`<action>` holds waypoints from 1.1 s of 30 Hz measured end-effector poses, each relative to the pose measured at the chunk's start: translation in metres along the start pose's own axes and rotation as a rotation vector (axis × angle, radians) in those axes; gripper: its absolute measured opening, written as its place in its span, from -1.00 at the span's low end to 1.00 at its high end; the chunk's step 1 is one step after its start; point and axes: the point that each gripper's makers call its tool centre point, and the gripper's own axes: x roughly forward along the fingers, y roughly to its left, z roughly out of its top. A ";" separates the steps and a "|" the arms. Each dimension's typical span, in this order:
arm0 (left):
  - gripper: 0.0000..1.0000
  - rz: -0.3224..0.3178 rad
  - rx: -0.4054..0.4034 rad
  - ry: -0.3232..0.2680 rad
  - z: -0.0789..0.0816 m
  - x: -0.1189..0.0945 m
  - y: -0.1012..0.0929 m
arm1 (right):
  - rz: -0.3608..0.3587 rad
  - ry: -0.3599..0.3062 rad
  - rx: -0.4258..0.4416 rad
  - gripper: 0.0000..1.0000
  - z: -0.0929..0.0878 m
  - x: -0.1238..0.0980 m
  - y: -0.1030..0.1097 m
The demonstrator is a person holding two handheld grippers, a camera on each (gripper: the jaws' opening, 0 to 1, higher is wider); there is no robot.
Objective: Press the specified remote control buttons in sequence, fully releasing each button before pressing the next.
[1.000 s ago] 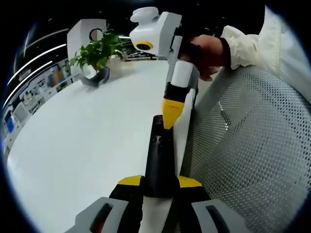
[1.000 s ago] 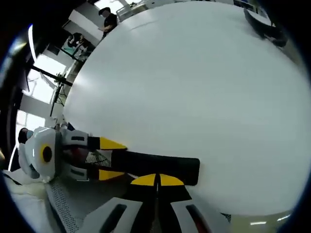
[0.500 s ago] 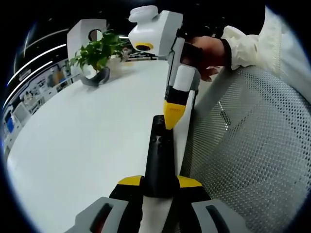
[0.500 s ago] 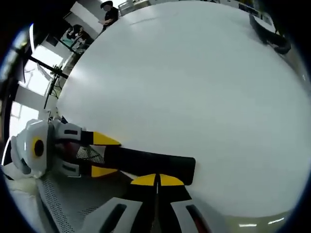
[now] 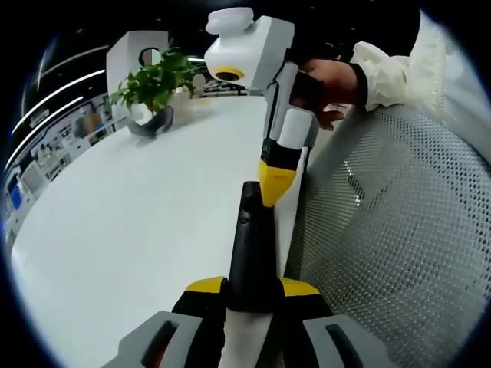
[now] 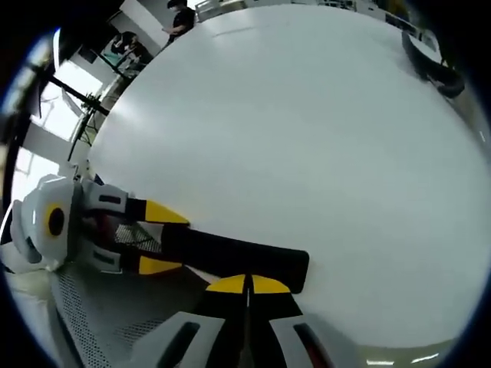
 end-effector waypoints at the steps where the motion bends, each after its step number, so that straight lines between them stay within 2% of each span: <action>1: -0.50 0.000 0.000 0.000 0.000 0.000 0.000 | -0.002 0.000 -0.002 -1.00 0.000 0.000 0.000; 9: -0.50 0.003 0.000 -0.003 0.000 0.000 0.000 | 0.012 -0.002 0.029 -1.00 0.001 -0.001 -0.001; 14: -0.50 0.004 -0.002 -0.004 0.000 0.000 0.001 | 0.041 -0.014 0.095 -1.00 0.003 -0.002 -0.005; 16: -0.50 0.006 -0.004 -0.006 0.000 0.000 0.001 | 0.013 -0.055 0.077 -1.00 0.009 -0.005 -0.009; 19: -0.50 0.010 -0.009 -0.010 0.000 0.000 0.000 | 0.018 -0.106 0.060 -1.00 0.014 -0.007 -0.007; 21: -0.50 0.015 -0.013 -0.012 0.001 -0.001 0.000 | 0.023 -0.108 0.048 -1.00 0.013 -0.003 -0.006; 23: -0.50 0.016 -0.013 -0.012 0.001 0.000 0.000 | 0.023 -0.072 0.021 -1.00 0.008 0.002 -0.003; 25: -0.50 0.018 -0.016 -0.013 0.001 0.000 0.000 | 0.003 -0.093 -0.020 -1.00 0.011 0.000 -0.004; 26: -0.50 0.018 -0.016 -0.014 0.001 0.000 0.000 | 0.000 -0.137 -0.046 -1.00 0.018 -0.001 -0.003; 27: -0.50 0.019 -0.018 -0.014 0.001 0.000 0.000 | -0.006 -0.154 -0.054 -1.00 0.020 -0.002 -0.003; 33: -0.51 0.021 -0.021 -0.013 0.001 0.001 -0.001 | -0.034 -0.157 -0.083 -1.00 0.014 0.000 -0.005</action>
